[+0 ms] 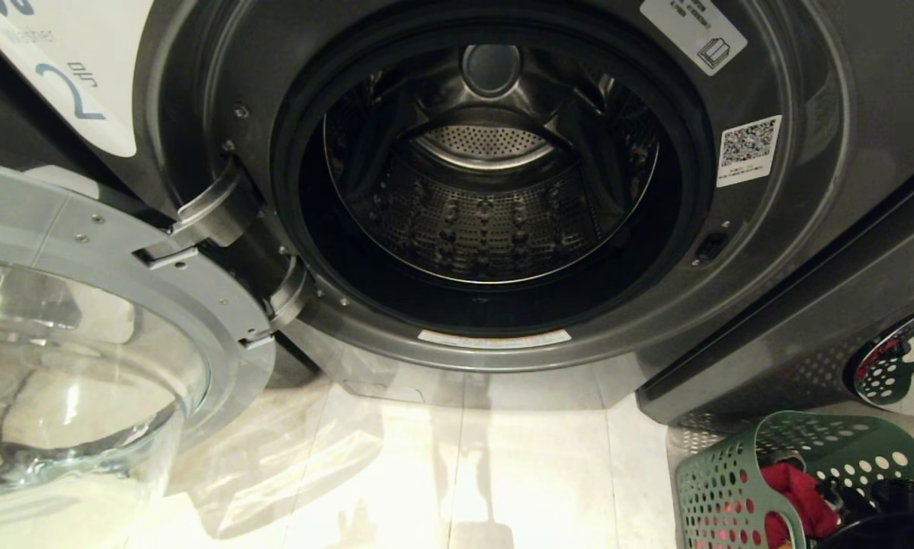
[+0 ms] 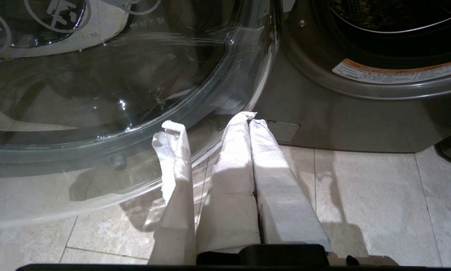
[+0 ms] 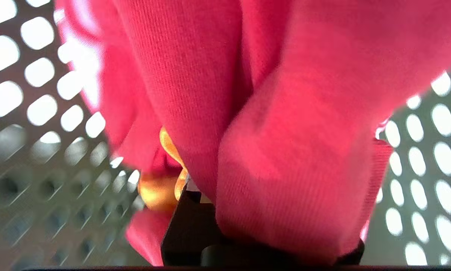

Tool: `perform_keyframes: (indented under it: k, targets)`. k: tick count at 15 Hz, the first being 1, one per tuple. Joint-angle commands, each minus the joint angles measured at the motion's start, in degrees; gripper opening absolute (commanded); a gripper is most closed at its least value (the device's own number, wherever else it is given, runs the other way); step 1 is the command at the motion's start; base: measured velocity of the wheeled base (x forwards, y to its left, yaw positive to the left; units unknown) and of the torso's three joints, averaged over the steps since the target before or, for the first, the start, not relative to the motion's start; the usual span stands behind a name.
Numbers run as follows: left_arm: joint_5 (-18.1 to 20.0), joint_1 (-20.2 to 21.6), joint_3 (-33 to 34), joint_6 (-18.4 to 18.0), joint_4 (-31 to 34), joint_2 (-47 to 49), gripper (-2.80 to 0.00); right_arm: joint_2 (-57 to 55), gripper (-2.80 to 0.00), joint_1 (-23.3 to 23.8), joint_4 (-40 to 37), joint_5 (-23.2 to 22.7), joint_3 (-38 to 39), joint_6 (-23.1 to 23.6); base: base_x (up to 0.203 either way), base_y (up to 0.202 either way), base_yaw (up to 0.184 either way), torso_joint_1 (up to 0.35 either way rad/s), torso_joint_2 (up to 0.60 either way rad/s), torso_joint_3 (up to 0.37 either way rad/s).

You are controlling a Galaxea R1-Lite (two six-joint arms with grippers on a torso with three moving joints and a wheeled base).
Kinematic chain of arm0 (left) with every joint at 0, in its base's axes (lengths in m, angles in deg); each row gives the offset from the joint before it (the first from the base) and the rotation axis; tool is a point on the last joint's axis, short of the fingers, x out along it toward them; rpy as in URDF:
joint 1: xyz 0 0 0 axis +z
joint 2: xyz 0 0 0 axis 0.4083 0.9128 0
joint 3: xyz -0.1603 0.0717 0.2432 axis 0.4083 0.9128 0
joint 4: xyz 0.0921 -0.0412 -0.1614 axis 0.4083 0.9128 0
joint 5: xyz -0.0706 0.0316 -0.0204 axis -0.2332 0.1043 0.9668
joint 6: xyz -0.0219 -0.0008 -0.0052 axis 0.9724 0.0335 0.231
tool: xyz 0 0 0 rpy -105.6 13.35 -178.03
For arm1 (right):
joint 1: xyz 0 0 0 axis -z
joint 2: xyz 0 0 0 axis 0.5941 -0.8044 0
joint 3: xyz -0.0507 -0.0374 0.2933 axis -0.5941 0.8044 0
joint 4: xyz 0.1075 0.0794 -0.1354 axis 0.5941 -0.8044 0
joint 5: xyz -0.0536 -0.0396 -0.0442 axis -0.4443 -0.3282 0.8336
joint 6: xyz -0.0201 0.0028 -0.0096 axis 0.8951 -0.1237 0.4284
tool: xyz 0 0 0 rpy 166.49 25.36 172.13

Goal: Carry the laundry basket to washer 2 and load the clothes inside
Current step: Place the clothes into the washing machine

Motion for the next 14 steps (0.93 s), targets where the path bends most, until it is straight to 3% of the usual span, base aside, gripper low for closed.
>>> perform_keyframes:
  k: [1, 11, 14]
  targets:
    - [0.0, 0.0, 2.3, 0.0, 0.0, 0.1, -2.80, 7.5, -2.80, 0.4, 0.3, -0.2, 5.6, 0.1, 0.000, 0.000, 0.000, 0.000, 0.00, 0.000]
    - [0.0, 0.0, 2.3, 0.0, 0.0, 0.1, -2.80, 40.1, -2.80, 2.6, 0.7, 0.2, 30.7, 0.2, 0.000, 0.000, 0.000, 0.000, 0.00, 0.000]
    - [0.0, 0.0, 2.3, 0.0, 0.0, 0.1, -2.80, 51.6, -2.80, 4.2, 0.4, 2.3, 34.4, 0.3, 0.000, 0.000, 0.000, 0.000, 0.00, 0.000]
